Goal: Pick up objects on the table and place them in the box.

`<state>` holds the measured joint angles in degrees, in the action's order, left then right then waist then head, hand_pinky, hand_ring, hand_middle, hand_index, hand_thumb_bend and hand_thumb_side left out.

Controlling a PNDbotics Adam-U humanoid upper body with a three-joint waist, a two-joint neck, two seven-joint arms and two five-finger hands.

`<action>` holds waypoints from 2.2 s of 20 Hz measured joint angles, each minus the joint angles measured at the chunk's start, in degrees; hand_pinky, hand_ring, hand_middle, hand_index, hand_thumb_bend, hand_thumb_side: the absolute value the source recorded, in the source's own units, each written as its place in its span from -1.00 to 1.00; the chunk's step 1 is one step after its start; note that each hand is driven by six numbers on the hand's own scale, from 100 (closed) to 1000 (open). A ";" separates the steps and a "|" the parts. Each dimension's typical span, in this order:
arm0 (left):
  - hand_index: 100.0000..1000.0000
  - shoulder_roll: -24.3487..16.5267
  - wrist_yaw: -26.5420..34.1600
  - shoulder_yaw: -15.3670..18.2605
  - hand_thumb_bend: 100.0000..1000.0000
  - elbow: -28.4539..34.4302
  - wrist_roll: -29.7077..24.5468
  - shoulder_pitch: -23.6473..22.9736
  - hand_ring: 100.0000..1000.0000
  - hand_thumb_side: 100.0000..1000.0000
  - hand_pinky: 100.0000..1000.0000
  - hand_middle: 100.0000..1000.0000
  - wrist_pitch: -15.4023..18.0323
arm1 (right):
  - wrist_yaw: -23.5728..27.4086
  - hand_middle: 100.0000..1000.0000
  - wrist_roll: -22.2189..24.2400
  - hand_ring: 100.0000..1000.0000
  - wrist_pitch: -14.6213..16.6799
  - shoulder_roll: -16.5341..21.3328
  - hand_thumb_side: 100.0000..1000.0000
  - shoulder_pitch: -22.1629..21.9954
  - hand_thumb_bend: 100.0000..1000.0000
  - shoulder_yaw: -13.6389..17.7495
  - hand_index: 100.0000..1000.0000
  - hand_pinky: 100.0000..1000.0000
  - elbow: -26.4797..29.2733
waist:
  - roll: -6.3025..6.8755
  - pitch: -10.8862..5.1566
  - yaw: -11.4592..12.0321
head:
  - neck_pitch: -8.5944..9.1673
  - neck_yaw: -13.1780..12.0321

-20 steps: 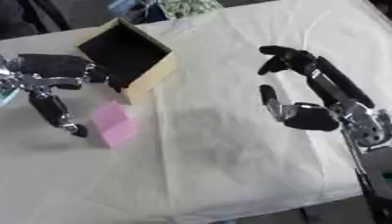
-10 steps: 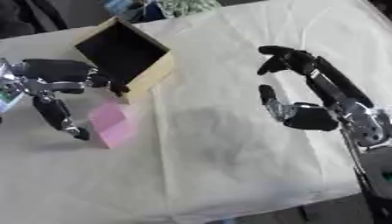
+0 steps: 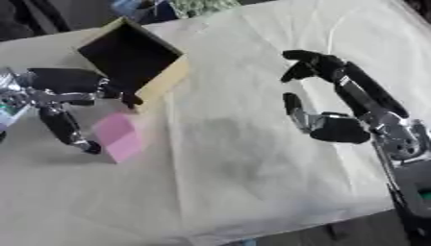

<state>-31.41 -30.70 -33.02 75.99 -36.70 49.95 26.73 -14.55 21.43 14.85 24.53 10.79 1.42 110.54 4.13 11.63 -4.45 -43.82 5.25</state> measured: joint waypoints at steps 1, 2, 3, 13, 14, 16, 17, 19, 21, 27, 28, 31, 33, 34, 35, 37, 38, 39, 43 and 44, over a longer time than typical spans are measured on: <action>0.84 0.13 -0.15 0.00 0.12 -0.04 0.01 0.00 0.52 -1.00 0.68 0.36 0.01 | 0.01 0.20 0.00 0.45 0.00 0.00 -0.40 0.02 -1.00 0.00 0.86 0.51 0.00 | 0.00 0.01 0.00 | 0.00 0.01; 0.81 0.14 -0.25 0.01 0.11 -0.15 0.01 0.00 0.51 -1.00 0.67 0.34 0.01 | 0.01 0.20 0.00 0.45 0.00 0.00 -0.40 0.04 -1.00 0.00 0.86 0.51 0.00 | 0.01 0.02 -0.01 | 0.00 0.02; 0.77 0.14 -0.36 0.02 0.07 -0.30 0.02 0.00 0.48 -1.00 0.66 0.30 0.02 | 0.02 0.20 0.01 0.45 0.00 0.00 -0.39 0.07 -1.00 0.00 0.86 0.51 0.00 | 0.02 0.04 -0.01 | 0.00 0.03; 0.60 0.20 -1.08 0.04 -0.06 -0.67 0.24 0.00 0.33 -1.00 0.62 0.12 0.24 | 0.02 0.19 0.20 0.45 0.03 -0.01 -0.38 0.15 -1.00 0.00 0.86 0.51 -0.02 | 0.11 0.33 0.08 | 0.00 0.31; 0.59 0.31 -1.14 0.04 -0.07 -0.70 0.27 0.00 0.32 -1.00 0.61 0.10 0.27 | 0.02 0.19 0.22 0.45 0.04 -0.02 -0.38 0.19 -1.00 0.00 0.86 0.51 -0.03 | 0.11 0.33 0.08 | 0.00 0.35; 0.53 0.42 -1.29 0.05 -0.12 -0.80 0.30 0.00 0.27 -1.00 0.59 0.04 0.30 | 0.03 0.20 0.28 0.45 0.09 -0.02 -0.38 0.27 -1.00 0.00 0.86 0.51 -0.06 | 0.11 0.33 0.08 | 0.00 0.43; 0.50 0.47 -1.35 0.06 -0.14 -0.89 0.32 0.00 0.23 -1.00 0.58 0.00 0.32 | 0.03 0.20 0.30 0.45 0.11 -0.02 -0.38 0.27 -1.00 0.00 0.86 0.51 -0.09 | 0.11 0.33 0.08 | 0.00 0.45; 0.43 0.56 -1.39 0.13 -0.19 -0.99 0.36 0.00 0.16 -1.00 0.56 -0.07 0.36 | 0.04 0.20 0.31 0.45 0.12 -0.02 -0.38 0.27 -1.00 0.00 0.86 0.51 -0.18 | 0.11 0.33 0.09 | 0.00 0.48; 0.35 0.56 -1.39 0.39 -0.23 -0.99 0.35 0.00 0.10 -1.00 0.53 -0.15 0.35 | 0.04 0.20 0.31 0.45 0.12 -0.02 -0.37 0.27 -1.00 0.00 0.86 0.51 -0.25 | 0.12 0.33 0.14 | 0.00 0.51; 0.27 0.15 -0.96 1.21 -0.22 0.29 0.11 0.01 0.03 -1.00 0.51 -0.23 0.11 | 0.04 0.20 0.33 0.45 0.14 -0.02 -0.38 0.27 -1.00 0.00 0.86 0.51 -0.32 | 0.15 0.32 0.25 | 0.00 0.68; 0.26 -0.20 -0.78 1.48 -0.22 0.76 0.03 0.01 0.03 -1.00 0.51 -0.23 0.03 | 0.05 0.20 0.33 0.45 0.14 -0.02 -0.38 0.27 -1.00 0.00 0.86 0.51 -0.32 | 0.16 0.32 0.31 | 0.00 0.74; 0.26 -1.59 -0.30 2.58 -0.21 2.09 -0.16 0.01 0.03 -1.00 0.50 -0.24 -0.16 | 0.05 0.20 0.34 0.45 0.15 -0.02 -0.38 0.26 -1.00 0.00 0.86 0.51 -0.33 | 0.19 0.28 0.53 | 0.00 0.79; 0.27 -2.50 0.07 3.40 -0.20 3.01 -0.28 0.01 0.04 -1.00 0.50 -0.24 -0.28 | 0.05 0.20 0.35 0.45 0.16 -0.02 -0.38 0.25 -1.00 0.01 0.86 0.51 -0.34 | 0.24 0.17 0.55 | 0.00 0.82; 0.27 -2.93 0.34 3.87 -0.20 3.47 -0.30 0.02 0.04 -1.00 0.50 -0.24 -0.30 | 0.05 0.20 0.36 0.45 0.16 -0.02 -0.38 0.24 -1.00 0.01 0.86 0.51 -0.34 | 0.27 0.08 0.56 | 0.00 0.87; 0.27 -3.39 0.56 4.38 -0.19 3.99 -0.31 0.02 0.04 -1.00 0.50 -0.24 -0.31 | 0.06 0.20 0.36 0.46 0.17 -0.02 -0.38 0.23 -1.00 0.01 0.86 0.51 -0.34 | 0.30 0.01 0.57 | 0.00 0.92; 0.27 -4.23 0.98 5.40 -0.18 4.83 -0.36 0.11 0.04 -1.00 0.50 -0.24 -0.36 | 0.07 0.20 0.37 0.46 0.18 -0.02 -0.38 0.21 -1.00 0.01 0.86 0.51 -0.34 | 0.31 -0.06 0.57 | 0.00 0.94; 0.27 -4.57 1.03 5.95 -0.18 5.07 -0.36 0.25 0.04 -1.00 0.50 -0.24 -0.36 | 0.08 0.20 0.38 0.46 0.19 -0.02 -0.39 0.18 -1.00 0.01 0.86 0.51 -0.34 | 0.31 -0.09 0.57 | 0.00 0.94; 0.27 -4.83 1.05 6.54 -0.18 5.20 -0.36 0.50 0.04 -1.00 0.50 -0.24 -0.36 | 0.09 0.20 0.39 0.46 0.20 -0.02 -0.39 0.09 -1.00 0.01 0.86 0.51 -0.34 | 0.31 -0.18 0.56 | 0.00 0.94; 0.28 -5.35 0.83 8.83 -0.18 5.03 -0.21 1.29 0.04 -1.00 0.49 -0.24 -0.21 | 0.21 0.20 0.59 0.46 0.40 -0.02 -0.38 -0.19 -1.00 -0.01 0.86 0.52 -0.34 | 0.32 -0.49 0.42 | 0.00 0.95; 0.28 -5.40 0.62 9.30 -0.18 4.73 -0.11 1.53 0.04 -1.00 0.49 -0.24 -0.11 | 0.28 0.20 0.63 0.46 0.42 -0.02 -0.38 -0.20 -1.00 -0.01 0.86 0.52 -0.34 | 0.32 -0.52 0.35 | 0.00 0.95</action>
<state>-36.81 -30.08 -23.72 80.72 -36.81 51.48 26.62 -14.27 22.06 15.27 24.51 10.59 1.41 110.19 4.45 11.11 -4.10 -43.82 6.20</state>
